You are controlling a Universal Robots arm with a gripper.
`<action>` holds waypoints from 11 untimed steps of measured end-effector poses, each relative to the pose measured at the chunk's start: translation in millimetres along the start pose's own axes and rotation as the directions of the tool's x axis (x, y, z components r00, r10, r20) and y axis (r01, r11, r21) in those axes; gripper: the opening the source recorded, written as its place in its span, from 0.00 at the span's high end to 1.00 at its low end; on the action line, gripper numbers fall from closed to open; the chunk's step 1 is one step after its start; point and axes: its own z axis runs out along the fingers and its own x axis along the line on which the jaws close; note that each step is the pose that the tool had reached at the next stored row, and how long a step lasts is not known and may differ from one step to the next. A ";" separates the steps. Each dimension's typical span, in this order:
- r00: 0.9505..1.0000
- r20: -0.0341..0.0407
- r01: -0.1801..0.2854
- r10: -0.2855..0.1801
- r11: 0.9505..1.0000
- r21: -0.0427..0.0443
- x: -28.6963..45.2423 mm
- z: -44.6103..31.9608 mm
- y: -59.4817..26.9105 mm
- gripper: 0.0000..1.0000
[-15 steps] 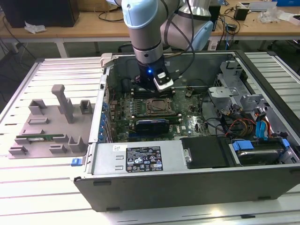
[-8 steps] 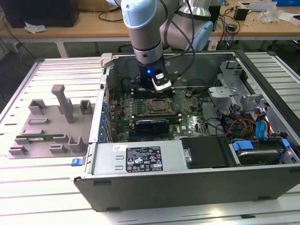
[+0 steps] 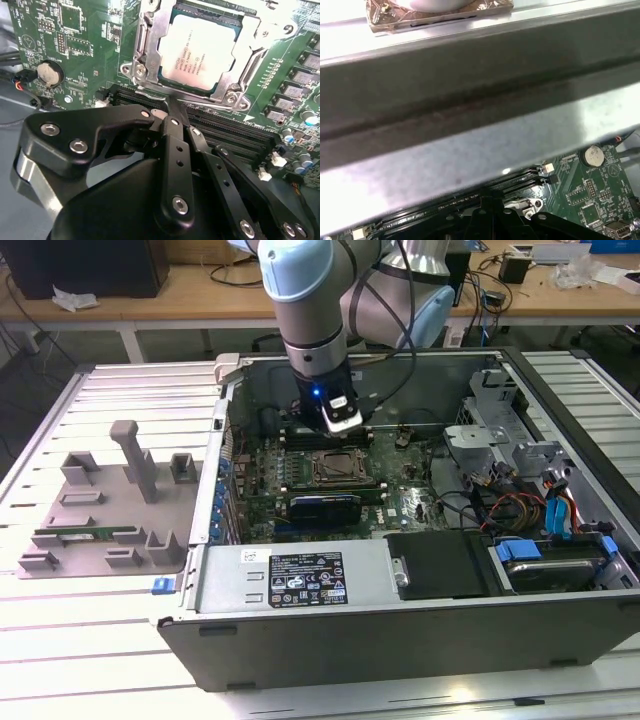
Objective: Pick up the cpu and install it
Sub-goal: 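Install the first cpu locking lever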
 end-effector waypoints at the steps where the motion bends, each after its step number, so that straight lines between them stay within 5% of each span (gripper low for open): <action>1: 1.000 0.001 -0.005 0.005 1.000 0.001 -0.6 0.8 0.1 0.89; 11: 0.999 0.007 -0.033 0.033 0.999 0.005 -3.7 4.9 0.4 0.89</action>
